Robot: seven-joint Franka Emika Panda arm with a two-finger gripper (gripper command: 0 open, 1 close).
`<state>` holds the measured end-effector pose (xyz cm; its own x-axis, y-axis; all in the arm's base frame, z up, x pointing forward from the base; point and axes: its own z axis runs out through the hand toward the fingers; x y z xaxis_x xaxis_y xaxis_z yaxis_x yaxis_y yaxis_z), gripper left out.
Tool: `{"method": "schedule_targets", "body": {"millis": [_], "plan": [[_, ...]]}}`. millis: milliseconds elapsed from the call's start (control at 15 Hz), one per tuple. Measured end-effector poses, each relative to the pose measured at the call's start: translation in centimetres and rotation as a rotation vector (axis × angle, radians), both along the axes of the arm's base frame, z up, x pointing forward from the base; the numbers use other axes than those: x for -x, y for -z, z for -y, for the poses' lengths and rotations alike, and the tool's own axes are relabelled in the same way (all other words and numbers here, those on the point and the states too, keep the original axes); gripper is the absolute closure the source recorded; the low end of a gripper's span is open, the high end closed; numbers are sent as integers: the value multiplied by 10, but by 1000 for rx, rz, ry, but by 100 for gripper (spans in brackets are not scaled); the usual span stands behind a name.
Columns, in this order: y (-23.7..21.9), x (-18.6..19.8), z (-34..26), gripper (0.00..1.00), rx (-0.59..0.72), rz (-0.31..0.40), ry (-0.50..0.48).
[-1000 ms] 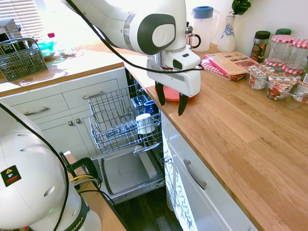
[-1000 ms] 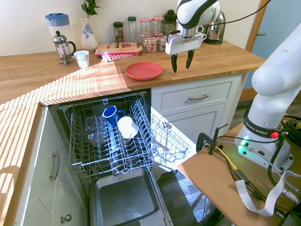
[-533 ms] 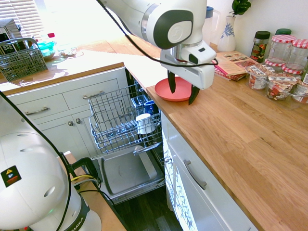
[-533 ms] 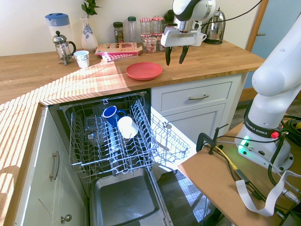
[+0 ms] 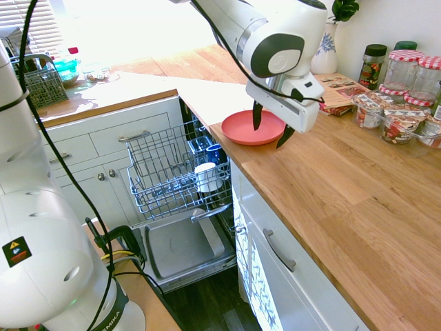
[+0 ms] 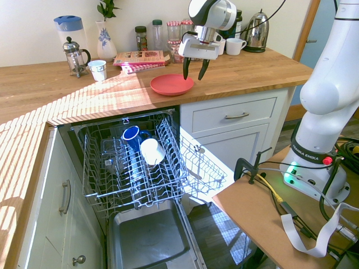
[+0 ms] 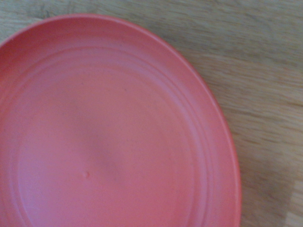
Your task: Put the plate in the dishwasher
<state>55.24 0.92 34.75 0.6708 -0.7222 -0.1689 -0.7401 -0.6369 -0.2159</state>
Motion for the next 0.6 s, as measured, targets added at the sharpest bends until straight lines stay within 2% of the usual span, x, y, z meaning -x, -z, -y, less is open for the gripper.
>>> {"method": "schedule_targets", "body": {"millis": [600], "plan": [[13, -22, -13, 100, -19, -4, -22]]}}
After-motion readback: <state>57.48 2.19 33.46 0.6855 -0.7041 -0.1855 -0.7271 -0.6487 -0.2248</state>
